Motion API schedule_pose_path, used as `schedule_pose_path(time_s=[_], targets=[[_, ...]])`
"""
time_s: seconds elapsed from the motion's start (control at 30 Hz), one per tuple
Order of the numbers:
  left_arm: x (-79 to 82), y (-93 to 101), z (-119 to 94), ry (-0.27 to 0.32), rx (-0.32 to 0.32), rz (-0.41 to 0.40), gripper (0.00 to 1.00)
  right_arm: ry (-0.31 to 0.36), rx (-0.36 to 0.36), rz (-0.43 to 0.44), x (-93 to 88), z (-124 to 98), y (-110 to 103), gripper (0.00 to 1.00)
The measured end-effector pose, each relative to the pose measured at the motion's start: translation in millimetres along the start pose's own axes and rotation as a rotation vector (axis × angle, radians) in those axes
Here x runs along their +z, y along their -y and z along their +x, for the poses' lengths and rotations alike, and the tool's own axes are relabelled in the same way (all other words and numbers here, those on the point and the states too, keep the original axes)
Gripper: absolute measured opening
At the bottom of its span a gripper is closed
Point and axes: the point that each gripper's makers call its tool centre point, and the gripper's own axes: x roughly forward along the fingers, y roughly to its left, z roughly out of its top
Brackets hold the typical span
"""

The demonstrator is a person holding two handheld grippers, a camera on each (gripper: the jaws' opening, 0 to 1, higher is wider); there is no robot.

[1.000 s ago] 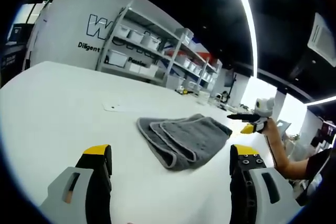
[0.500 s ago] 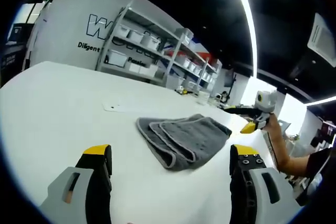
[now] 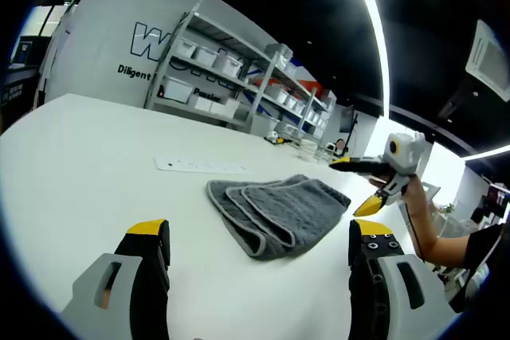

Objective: Open the folded towel by lifting each exposed corner and separating the folded layers until the towel lies flat within the target outline without major curled edges

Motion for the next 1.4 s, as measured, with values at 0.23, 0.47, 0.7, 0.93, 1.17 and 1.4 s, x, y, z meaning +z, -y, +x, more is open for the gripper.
schedule_pose_path(time_s=[0.23, 0.47, 0.7, 0.93, 1.17, 1.4], targets=[[5.1, 0.0, -0.9, 0.015, -0.005, -0.001, 0.91, -0.013, 0.04, -0.105, 4.6, 17.1, -26.7, 0.76], [3.4, 1.9, -0.5, 0.011, -0.009, -0.007, 0.91, -0.024, 0.133, -0.18, 6.6, 44.1, -62.4, 0.57], [2.6, 4.6, -0.9, 0.014, -0.013, -0.008, 0.91, -0.031, 0.163, -0.23, 4.4, 66.6, -81.5, 0.39], [3.9, 4.7, -0.2, 0.013, -0.014, -0.005, 0.91, -0.059, 0.165, -0.273, -4.6, 79.3, -88.5, 0.27], [3.5, 4.8, -0.4, 0.012, -0.016, -0.007, 0.91, -0.054, 0.159, -0.315, -7.5, 87.1, -90.7, 0.16], [2.6, 6.3, -1.3, 0.013, -0.016, -0.007, 0.91, -0.027, 0.141, -0.31, -5.7, 88.0, -80.6, 0.04]])
